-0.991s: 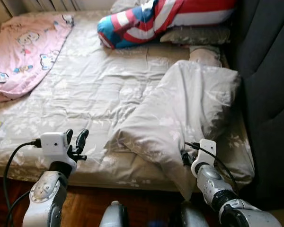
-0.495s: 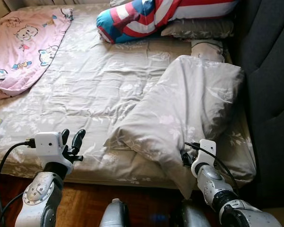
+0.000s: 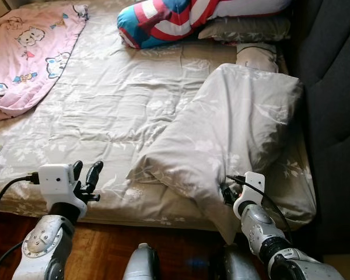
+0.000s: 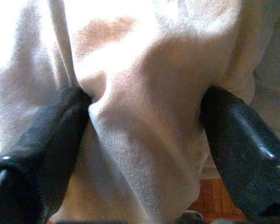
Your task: Clean up the room
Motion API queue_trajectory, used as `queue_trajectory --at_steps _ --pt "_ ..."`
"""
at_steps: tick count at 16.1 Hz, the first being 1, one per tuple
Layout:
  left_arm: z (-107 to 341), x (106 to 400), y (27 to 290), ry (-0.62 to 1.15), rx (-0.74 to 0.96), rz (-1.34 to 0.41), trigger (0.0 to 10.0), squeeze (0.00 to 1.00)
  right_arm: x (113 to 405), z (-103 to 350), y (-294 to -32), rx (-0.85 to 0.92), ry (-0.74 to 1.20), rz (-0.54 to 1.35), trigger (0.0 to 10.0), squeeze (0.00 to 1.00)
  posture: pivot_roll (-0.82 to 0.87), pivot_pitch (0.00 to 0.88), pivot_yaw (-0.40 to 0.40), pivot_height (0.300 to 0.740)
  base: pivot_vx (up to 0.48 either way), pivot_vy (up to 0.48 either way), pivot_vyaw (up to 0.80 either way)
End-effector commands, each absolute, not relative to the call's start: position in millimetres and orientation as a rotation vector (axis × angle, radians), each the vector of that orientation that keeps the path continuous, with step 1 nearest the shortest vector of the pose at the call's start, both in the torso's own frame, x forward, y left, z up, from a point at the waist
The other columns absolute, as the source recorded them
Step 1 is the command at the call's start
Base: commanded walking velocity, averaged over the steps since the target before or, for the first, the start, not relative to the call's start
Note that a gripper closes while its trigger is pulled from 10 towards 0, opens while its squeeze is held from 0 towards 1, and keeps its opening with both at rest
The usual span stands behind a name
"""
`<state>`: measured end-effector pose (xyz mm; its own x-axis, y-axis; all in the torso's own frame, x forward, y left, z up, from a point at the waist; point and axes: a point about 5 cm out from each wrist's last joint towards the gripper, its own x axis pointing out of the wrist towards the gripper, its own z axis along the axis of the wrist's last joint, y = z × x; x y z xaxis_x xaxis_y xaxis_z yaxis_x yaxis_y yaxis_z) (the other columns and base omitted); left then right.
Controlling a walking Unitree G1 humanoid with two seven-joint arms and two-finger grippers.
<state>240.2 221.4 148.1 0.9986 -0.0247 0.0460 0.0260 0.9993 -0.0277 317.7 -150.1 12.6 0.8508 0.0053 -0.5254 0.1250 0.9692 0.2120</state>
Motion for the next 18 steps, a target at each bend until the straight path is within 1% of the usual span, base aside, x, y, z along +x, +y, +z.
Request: queue_trajectory --at_steps 1,9,18 --pt "148.6 234.4 229.6 -0.029 -0.021 -0.007 10.0 0.0 300.2 -6.9 -136.0 0.256 0.65 -0.028 0.0 0.0 0.27 0.305 0.119 0.666 0.0 0.0 0.0" --pt "147.8 238.3 226.5 -0.029 -0.031 -0.01 10.0 0.0 290.8 -16.1 -132.3 0.209 0.7 -0.01 0.0 0.0 0.25 0.289 0.114 0.666 0.0 0.0 0.0" --pt "146.7 245.4 223.5 -0.046 -0.045 -0.009 10.0 0.0 294.3 -13.0 -140.4 0.198 0.693 -0.025 0.0 0.0 0.23 0.255 0.093 0.666 0.0 0.0 0.0"
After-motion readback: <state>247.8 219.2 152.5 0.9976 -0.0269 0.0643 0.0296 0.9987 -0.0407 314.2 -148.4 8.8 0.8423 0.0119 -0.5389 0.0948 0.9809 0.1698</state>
